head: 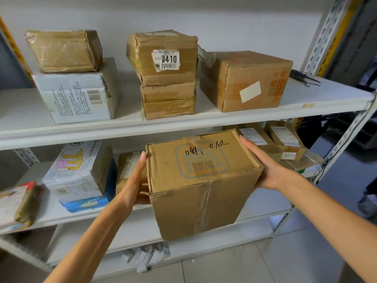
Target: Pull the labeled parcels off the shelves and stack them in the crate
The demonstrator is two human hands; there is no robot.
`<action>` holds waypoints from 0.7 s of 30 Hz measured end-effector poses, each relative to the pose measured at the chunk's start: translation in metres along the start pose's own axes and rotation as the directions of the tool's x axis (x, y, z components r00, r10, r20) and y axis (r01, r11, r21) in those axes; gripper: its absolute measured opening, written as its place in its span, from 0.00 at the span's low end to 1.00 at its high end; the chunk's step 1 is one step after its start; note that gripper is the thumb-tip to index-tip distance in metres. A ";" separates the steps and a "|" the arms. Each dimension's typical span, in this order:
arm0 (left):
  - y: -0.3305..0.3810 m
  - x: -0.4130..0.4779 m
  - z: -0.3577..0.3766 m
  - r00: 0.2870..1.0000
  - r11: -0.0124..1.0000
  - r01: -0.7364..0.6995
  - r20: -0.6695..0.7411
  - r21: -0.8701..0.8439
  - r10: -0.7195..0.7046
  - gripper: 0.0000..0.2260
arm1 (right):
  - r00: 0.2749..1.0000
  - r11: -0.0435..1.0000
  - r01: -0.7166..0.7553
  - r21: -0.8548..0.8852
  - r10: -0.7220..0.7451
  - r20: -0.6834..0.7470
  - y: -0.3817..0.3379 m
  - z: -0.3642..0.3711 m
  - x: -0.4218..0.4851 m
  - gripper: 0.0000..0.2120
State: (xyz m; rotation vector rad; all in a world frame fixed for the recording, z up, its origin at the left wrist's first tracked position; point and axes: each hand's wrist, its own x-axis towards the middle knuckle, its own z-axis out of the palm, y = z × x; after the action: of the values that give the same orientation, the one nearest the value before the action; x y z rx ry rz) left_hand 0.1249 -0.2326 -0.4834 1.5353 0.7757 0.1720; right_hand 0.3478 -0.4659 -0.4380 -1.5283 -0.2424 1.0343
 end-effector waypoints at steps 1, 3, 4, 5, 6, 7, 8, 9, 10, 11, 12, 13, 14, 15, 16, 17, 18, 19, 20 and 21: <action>0.001 0.001 -0.001 1.000 1.000 0.010 0.017 -0.008 -0.009 0.47 | 1.000 1.000 0.001 -0.016 -0.002 -0.011 0.000 0.000 0.001 0.32; 0.001 0.001 -0.004 0.998 1.000 0.013 0.065 -0.021 -0.011 0.49 | 1.000 0.999 0.017 -0.052 -0.018 -0.017 0.001 0.001 0.000 0.32; 0.001 0.000 -0.006 0.996 1.000 0.007 0.089 -0.028 -0.004 0.49 | 0.999 0.998 0.026 -0.061 -0.028 -0.019 0.001 0.000 0.000 0.32; 0.001 -0.001 -0.007 0.994 0.999 -0.002 0.111 -0.044 0.006 0.48 | 0.999 0.997 0.046 -0.064 -0.047 -0.009 0.001 -0.001 -0.001 0.32; 0.001 -0.002 -0.008 0.992 0.997 -0.008 0.126 -0.076 0.017 0.47 | 0.998 0.996 0.069 -0.063 -0.069 -0.001 0.001 -0.002 -0.003 0.31; 0.000 -0.002 -0.010 0.990 0.992 -0.010 0.140 -0.123 0.027 0.47 | 0.996 0.993 0.093 -0.071 -0.092 0.012 0.002 -0.005 -0.004 0.31; -0.001 -0.002 -0.012 0.987 0.985 -0.007 0.157 -0.172 0.034 0.48 | 0.993 0.991 0.114 -0.076 -0.111 0.040 0.003 -0.007 -0.005 0.30; -0.002 -0.001 -0.013 0.985 0.978 -0.011 0.169 -0.209 0.047 0.49 | 0.988 0.990 0.129 -0.065 -0.122 0.092 0.004 -0.011 -0.006 0.31; -0.002 -0.001 -0.013 0.984 0.974 -0.019 0.171 -0.227 0.058 0.49 | 0.982 0.990 0.132 -0.045 -0.124 0.144 0.005 -0.012 -0.007 0.33; -0.003 0.000 -0.011 0.985 0.975 -0.039 0.157 -0.218 0.075 0.48 | 0.980 0.992 0.119 -0.043 -0.111 0.164 0.007 -0.013 -0.005 0.37; -0.002 0.000 -0.008 0.988 0.978 -0.066 0.126 -0.199 0.093 0.46 | 0.982 0.992 0.103 -0.068 -0.091 0.165 0.008 -0.013 -0.002 0.40; -0.004 0.001 -0.005 0.990 0.977 -0.096 0.086 -0.188 0.114 0.43 | 0.986 0.989 0.096 -0.109 -0.080 0.143 0.011 -0.012 0.001 0.40; -0.006 0.001 -0.001 0.990 0.972 -0.118 0.058 -0.204 0.132 0.37 | 0.989 0.985 0.106 -0.139 -0.090 0.121 0.014 -0.010 0.004 0.36; -0.009 0.001 0.000 0.988 0.966 -0.133 0.049 -0.223 0.148 0.32 | 0.988 0.981 0.126 -0.149 -0.110 0.108 0.018 -0.008 0.007 0.32; -0.013 0.002 0.001 0.986 0.961 -0.141 0.059 -0.239 0.159 0.30 | 0.988 0.981 0.136 -0.139 -0.123 0.097 0.022 -0.008 0.010 0.31; -0.019 0.004 0.001 0.984 0.959 -0.145 0.065 -0.244 0.165 0.31 | 0.987 0.984 0.139 -0.113 -0.129 0.093 0.025 -0.008 0.012 0.30; -0.026 0.006 0.000 0.985 0.959 -0.139 0.063 -0.248 0.159 0.33 | 0.988 0.988 0.129 -0.084 -0.121 0.096 0.027 -0.009 0.015 0.30; -0.032 0.008 0.000 0.987 0.956 -0.134 0.055 -0.262 0.153 0.36 | 0.990 0.992 0.108 -0.068 -0.101 0.101 0.030 -0.011 0.020 0.32; -0.037 0.010 0.000 0.988 0.950 -0.127 0.047 -0.285 0.146 0.37 | 0.990 0.994 0.083 -0.071 -0.074 0.117 0.032 -0.012 0.023 0.36; -0.042 0.013 0.002 0.989 0.943 -0.124 0.038 -0.308 0.142 0.37 | 0.989 0.994 0.062 -0.088 -0.050 0.136 0.035 -0.014 0.029 0.39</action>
State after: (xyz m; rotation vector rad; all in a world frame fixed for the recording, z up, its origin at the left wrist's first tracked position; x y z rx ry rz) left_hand 0.1202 -0.2300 -0.5266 1.2915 0.5675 0.3296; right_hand 0.3612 -0.4654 -0.4838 -1.5271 -0.4296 1.0954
